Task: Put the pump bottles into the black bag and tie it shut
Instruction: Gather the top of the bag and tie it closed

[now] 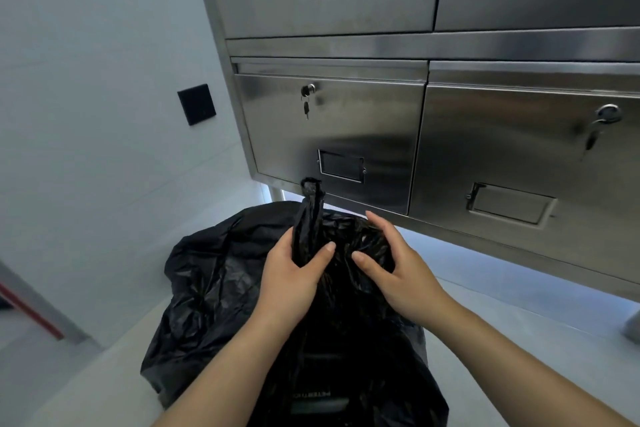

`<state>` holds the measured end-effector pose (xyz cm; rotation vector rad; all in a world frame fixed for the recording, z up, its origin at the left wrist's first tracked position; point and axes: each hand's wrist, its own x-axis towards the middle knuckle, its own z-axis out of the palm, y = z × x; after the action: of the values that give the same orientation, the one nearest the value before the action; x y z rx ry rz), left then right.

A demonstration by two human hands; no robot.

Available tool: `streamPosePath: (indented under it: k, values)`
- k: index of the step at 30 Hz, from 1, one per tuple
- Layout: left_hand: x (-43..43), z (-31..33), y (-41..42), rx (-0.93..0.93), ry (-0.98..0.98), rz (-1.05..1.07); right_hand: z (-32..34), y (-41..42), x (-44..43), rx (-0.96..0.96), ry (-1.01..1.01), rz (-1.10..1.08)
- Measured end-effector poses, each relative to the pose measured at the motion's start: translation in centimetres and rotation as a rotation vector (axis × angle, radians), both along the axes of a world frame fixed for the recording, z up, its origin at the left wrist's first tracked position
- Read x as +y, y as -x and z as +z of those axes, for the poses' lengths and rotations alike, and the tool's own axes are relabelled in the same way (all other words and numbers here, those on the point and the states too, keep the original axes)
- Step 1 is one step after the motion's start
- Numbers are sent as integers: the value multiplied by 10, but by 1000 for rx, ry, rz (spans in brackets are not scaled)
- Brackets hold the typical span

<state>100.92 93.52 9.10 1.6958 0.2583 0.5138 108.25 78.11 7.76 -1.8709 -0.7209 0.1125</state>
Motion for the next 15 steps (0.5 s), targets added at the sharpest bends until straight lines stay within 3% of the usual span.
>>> streamPosePath:
  k: [4,8,15]
  values:
    - [3,4,0,6,113,-28,-5,2,-1,-68,34,5]
    - [2,4,2,-4,114,-29,-12,11,13,43,-10,48]
    - [10,-2,8,53,-122,-2,-17,9,21,31,-74,-36]
